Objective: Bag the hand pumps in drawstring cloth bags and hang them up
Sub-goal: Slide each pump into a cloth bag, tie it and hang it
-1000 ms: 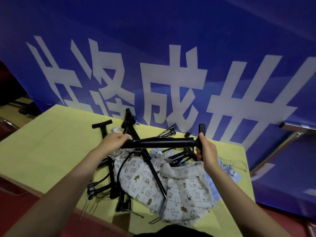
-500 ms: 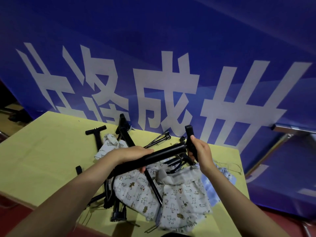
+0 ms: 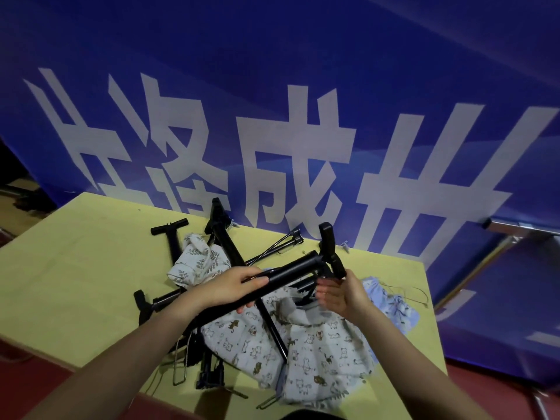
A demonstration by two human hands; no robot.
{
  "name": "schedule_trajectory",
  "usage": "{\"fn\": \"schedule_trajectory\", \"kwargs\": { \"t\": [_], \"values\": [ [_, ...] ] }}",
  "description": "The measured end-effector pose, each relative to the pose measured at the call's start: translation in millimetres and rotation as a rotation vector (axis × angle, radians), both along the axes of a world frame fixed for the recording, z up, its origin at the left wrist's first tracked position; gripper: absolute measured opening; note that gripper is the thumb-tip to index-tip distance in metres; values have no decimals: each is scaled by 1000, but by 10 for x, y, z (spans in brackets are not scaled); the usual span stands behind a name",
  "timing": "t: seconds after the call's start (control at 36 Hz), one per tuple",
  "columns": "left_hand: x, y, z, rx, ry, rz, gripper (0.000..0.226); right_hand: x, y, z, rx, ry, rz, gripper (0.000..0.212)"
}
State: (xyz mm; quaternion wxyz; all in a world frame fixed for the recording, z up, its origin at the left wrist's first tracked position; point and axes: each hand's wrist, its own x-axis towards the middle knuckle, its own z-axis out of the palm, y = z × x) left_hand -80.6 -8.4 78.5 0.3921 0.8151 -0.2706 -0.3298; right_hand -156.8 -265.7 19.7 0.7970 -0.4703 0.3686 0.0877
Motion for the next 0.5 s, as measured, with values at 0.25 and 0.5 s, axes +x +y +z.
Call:
{"fn": "schedule_trajectory", "kwargs": {
  "t": [0.25, 0.5],
  "values": [
    [-71, 147, -37, -75, 14, 88, 26, 118, 38, 49, 242, 5, 173, 55],
    [-104, 168, -99, -103, 87, 93, 14, 347, -2, 314, 424, -182, -72, 25]
  ]
}}
